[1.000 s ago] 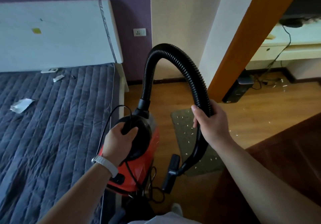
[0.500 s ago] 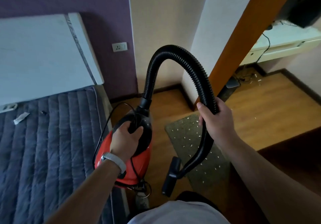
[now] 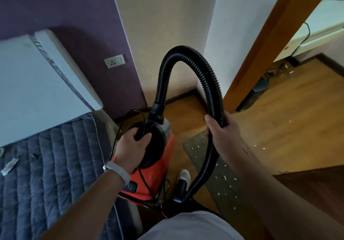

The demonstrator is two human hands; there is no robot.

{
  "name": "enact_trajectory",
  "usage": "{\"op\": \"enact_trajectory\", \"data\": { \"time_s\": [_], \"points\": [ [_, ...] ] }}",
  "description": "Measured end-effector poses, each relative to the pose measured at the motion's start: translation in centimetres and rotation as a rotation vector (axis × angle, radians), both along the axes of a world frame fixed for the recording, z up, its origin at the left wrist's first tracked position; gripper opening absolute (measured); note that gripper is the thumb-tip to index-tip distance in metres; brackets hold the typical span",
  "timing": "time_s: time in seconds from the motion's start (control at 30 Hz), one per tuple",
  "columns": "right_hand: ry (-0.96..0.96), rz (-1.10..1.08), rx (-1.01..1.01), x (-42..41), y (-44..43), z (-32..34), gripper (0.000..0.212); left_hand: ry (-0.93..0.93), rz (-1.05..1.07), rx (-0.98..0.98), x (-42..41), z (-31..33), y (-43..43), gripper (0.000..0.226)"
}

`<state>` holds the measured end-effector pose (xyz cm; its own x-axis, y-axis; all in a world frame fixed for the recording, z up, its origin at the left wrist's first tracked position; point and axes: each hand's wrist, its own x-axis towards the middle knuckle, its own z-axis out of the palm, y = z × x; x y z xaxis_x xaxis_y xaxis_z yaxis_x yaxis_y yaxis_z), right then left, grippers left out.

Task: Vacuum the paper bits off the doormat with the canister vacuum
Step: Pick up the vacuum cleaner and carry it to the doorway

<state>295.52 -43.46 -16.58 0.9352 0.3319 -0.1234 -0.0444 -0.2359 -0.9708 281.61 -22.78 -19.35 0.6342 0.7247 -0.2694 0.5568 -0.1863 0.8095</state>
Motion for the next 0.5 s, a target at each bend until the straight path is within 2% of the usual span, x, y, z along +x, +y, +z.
{"op": "enact_trajectory", "data": {
  "time_s": [0.23, 0.5],
  "points": [
    [0.206, -0.052, 0.098, 10.2, 5.2, -3.3, 0.025, 0.056, -0.039, -0.031, 10.1, -0.8, 4.3, 0.014],
    [0.175, -0.058, 0.12, 17.8, 9.1, -3.4, 0.021, 0.063, -0.091, -0.018, 17.8, -1.5, 9.4, 0.014]
  ]
}}
